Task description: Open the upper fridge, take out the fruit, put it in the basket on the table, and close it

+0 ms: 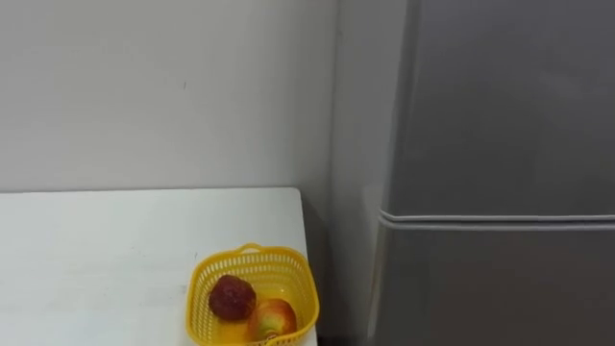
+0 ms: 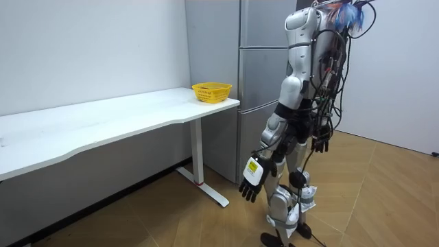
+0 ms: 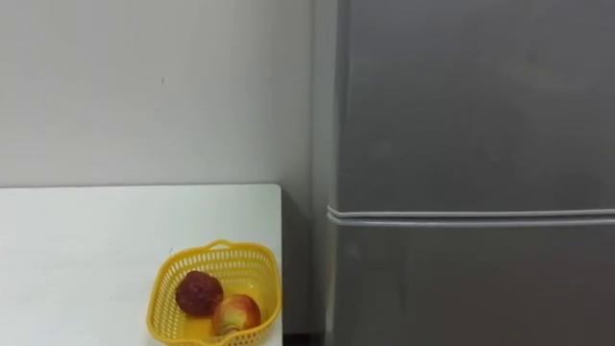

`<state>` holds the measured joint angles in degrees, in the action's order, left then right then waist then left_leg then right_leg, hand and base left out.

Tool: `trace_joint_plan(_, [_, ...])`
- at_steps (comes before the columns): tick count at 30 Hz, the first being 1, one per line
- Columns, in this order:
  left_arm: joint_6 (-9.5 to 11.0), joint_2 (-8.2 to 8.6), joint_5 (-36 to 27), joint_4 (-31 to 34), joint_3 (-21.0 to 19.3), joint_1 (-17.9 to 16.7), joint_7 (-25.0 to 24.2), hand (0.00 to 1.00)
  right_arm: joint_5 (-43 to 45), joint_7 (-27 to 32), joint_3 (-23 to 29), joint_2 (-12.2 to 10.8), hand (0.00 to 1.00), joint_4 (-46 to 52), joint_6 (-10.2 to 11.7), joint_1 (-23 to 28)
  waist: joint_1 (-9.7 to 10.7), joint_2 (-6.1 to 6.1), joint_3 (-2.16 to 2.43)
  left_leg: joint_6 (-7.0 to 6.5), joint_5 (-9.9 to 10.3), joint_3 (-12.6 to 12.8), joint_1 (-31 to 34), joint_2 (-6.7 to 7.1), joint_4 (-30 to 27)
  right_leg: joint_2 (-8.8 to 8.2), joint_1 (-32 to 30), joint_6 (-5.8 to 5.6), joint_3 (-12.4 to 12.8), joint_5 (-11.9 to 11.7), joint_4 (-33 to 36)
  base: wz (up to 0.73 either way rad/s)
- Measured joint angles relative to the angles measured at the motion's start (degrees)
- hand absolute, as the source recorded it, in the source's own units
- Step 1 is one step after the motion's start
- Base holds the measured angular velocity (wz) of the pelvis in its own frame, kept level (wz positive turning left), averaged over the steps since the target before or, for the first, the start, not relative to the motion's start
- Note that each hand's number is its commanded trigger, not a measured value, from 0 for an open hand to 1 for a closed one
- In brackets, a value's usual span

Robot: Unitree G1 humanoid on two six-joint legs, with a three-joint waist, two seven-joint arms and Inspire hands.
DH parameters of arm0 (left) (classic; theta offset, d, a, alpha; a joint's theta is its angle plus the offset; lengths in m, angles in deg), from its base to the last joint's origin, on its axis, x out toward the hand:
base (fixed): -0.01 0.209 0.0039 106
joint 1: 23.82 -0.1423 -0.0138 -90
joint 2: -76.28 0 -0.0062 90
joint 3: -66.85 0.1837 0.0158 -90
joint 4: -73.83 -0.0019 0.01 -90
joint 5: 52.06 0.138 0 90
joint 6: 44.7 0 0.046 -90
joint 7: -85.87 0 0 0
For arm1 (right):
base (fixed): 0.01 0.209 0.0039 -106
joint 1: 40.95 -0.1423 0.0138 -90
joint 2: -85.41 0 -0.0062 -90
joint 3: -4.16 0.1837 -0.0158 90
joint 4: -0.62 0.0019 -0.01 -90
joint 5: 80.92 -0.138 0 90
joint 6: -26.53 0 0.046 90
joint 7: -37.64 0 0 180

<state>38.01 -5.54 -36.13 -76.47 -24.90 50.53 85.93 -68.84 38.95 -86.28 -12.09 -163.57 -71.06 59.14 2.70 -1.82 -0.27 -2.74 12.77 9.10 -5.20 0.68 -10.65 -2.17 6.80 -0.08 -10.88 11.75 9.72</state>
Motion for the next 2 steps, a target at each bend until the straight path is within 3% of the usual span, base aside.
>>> trace_joint_plan(2, [-0.3, -0.16, 0.02, 0.0, 0.52, 0.01, -0.82, 0.0, 0.2, -0.76, -0.02, 0.01, 0.0, 0.39, -0.04, -0.52, -0.02, -0.01, -0.03, 0.03, 0.2, -0.05, -0.3, 0.0, 0.25, 0.0, 0.21, -0.03, 0.05, 0.24, -0.05, 0.0])
